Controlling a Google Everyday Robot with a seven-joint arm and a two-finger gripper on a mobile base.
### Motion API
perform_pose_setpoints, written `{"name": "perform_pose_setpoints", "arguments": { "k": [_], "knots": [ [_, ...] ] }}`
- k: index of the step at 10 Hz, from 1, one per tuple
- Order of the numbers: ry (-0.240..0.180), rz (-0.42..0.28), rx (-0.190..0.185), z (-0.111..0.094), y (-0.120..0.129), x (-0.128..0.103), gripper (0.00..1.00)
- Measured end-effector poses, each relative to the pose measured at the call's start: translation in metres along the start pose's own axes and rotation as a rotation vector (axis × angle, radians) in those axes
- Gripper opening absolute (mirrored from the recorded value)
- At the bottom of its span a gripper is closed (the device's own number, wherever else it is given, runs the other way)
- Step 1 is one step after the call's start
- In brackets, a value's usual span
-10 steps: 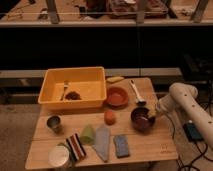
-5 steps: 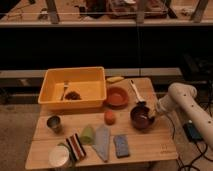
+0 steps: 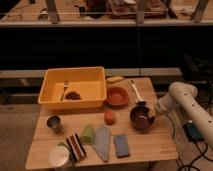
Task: Stack bowls on top of each other
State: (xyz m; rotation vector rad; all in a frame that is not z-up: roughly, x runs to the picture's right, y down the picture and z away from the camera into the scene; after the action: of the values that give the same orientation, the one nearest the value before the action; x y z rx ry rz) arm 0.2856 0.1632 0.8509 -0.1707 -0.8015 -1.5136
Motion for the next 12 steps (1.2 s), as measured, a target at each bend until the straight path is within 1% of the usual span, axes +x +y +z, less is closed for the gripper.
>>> {"name": "perform_pose_setpoints", "arguments": {
  "k": [4,5,7,8,10,11,12],
  "knots": [
    [0.026,0.024,0.077,-0.022,-0.008,0.009,0.09],
    [0.037,0.031,0.086,-0.032,-0.012,0.021,0.09],
    [0.053,0.044,0.083,-0.047,-0.017,0.046,0.09],
    [0.07,0.05,0.076,-0.056,-0.018,0.068,0.09],
    [0.093,0.051,0.069,-0.071,-0.023,0.101,0.09],
    [0.107,0.044,0.067,-0.078,-0.029,0.123,0.09],
    [0.12,0.033,0.068,-0.081,-0.04,0.141,0.09]
  ]
}}
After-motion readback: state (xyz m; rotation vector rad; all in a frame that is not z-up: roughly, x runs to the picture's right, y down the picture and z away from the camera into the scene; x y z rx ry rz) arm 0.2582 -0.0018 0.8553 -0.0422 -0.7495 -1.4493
